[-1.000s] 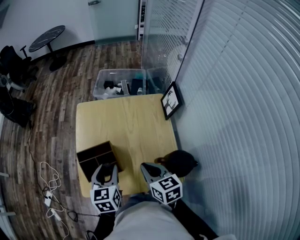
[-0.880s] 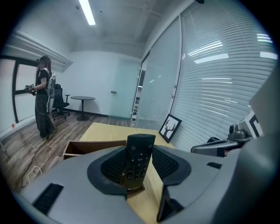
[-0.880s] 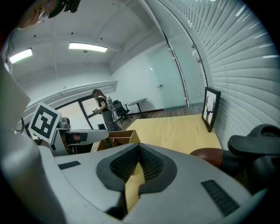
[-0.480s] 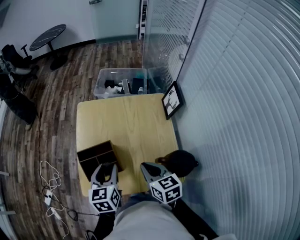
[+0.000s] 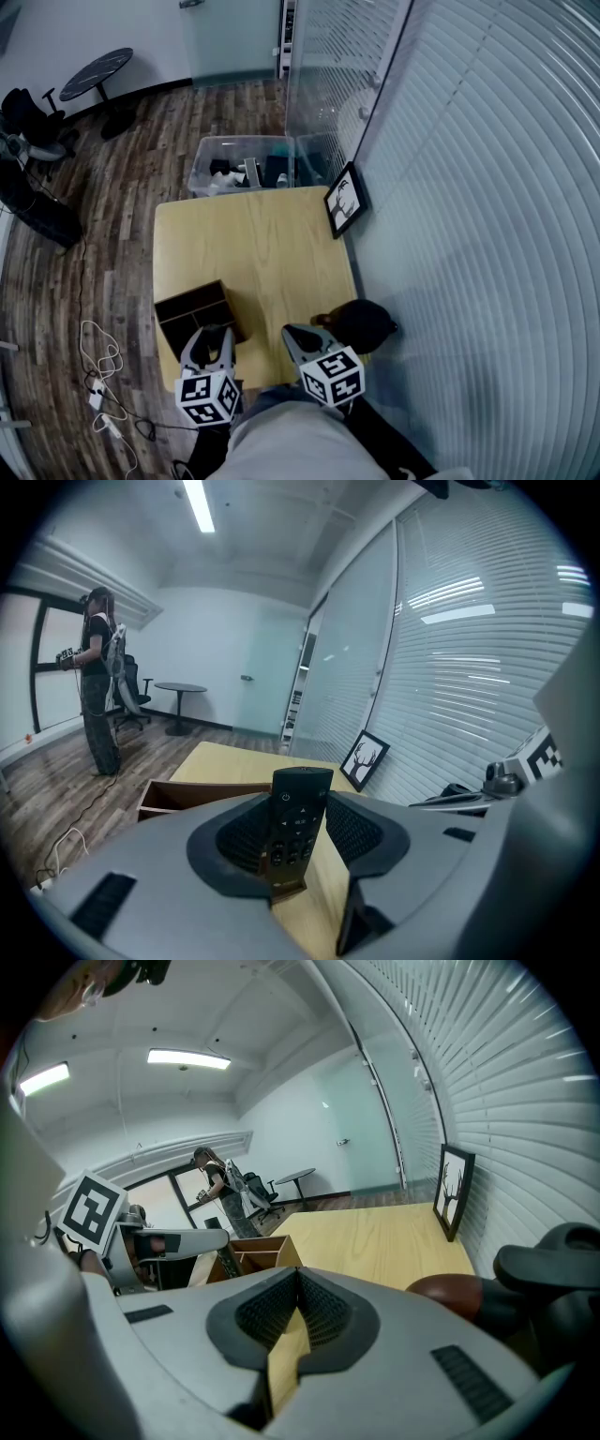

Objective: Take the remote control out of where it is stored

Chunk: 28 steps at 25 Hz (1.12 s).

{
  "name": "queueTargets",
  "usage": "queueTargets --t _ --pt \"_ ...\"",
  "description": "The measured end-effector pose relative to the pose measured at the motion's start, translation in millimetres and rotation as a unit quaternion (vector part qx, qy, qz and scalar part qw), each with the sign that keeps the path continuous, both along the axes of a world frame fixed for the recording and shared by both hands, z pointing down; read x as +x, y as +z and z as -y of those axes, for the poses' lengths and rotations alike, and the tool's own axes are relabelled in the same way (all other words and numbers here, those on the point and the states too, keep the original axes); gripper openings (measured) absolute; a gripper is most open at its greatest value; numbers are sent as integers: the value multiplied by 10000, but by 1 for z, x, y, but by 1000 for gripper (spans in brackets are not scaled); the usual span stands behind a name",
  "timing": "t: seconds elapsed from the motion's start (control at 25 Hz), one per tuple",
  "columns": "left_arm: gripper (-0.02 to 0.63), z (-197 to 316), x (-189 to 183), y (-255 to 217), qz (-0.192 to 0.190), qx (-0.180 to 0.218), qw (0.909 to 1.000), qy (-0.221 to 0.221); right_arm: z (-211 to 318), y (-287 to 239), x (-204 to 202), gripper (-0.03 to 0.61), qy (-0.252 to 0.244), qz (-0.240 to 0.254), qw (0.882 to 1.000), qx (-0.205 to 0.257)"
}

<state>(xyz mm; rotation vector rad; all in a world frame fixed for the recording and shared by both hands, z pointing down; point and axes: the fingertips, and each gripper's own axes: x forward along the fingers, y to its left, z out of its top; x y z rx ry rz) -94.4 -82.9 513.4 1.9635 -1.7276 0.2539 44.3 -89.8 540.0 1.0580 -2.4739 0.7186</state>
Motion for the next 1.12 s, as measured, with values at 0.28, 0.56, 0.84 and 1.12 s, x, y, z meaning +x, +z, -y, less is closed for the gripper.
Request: queueTargets --t 0.28,0.56,0.84,1.12 --pt "187 0 1 0 -78 15 10000 -13 1 2 0 5 -31 -26 10000 -3" --pt "187 -3 2 -7 -175 36 9998 -50 -2 -2 0 5 -94 -59 9999 36" --pt "187 -4 3 -4 -200 48 9998 -48 -1 4 2 5 -55 -137 9999 40" --pt "187 -4 5 -10 -268 98 9996 -44 -3 3 3 5 -115 -236 9996 91"
